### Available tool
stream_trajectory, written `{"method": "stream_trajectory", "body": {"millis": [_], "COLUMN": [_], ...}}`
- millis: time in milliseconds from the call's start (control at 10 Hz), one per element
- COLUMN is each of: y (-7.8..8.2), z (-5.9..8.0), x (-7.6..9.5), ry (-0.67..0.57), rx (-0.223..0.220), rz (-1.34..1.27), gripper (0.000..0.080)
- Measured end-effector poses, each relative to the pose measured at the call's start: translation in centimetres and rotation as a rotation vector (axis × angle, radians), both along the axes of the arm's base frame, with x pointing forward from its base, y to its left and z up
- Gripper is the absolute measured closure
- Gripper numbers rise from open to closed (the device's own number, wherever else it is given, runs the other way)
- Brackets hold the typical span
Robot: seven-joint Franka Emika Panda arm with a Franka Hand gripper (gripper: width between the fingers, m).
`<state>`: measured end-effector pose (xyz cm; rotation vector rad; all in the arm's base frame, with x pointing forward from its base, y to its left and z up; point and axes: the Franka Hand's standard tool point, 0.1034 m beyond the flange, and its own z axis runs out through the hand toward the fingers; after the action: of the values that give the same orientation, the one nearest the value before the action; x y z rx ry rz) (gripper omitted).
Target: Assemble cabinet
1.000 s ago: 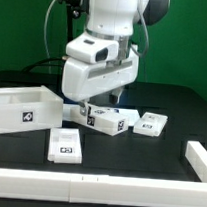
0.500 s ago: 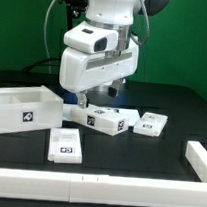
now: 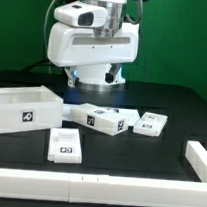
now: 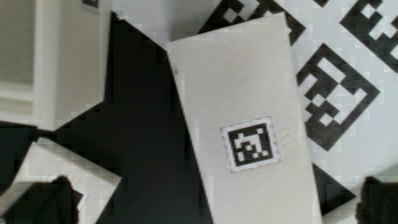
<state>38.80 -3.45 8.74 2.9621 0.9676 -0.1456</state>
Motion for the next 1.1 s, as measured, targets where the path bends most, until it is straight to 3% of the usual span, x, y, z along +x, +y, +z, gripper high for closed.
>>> {"method": "stream_trajectory", "body": {"millis": [100, 300, 500, 800, 1000, 1100], "y": [-0.2, -3.8, -6.1, -6.7, -7.4, -7.3], "z": [-0.1, -0.5, -1.6, -4.9, -5.4, -5.4], "x": [-0.1, -0.6, -1.4, -2.3, -1.9, -1.9], "ry": [0.002, 0.007, 0.018, 0.020, 0.046, 0.044], "rx": [0.000, 0.007, 0.008, 0.023, 0.035, 0.035], "rz": [-0.003, -0.035, -0.108, -0.113, -0.119, -0.117], "gripper": [0.0002, 0.0002, 0.0002, 0.0002, 0.0002, 0.0118]}}
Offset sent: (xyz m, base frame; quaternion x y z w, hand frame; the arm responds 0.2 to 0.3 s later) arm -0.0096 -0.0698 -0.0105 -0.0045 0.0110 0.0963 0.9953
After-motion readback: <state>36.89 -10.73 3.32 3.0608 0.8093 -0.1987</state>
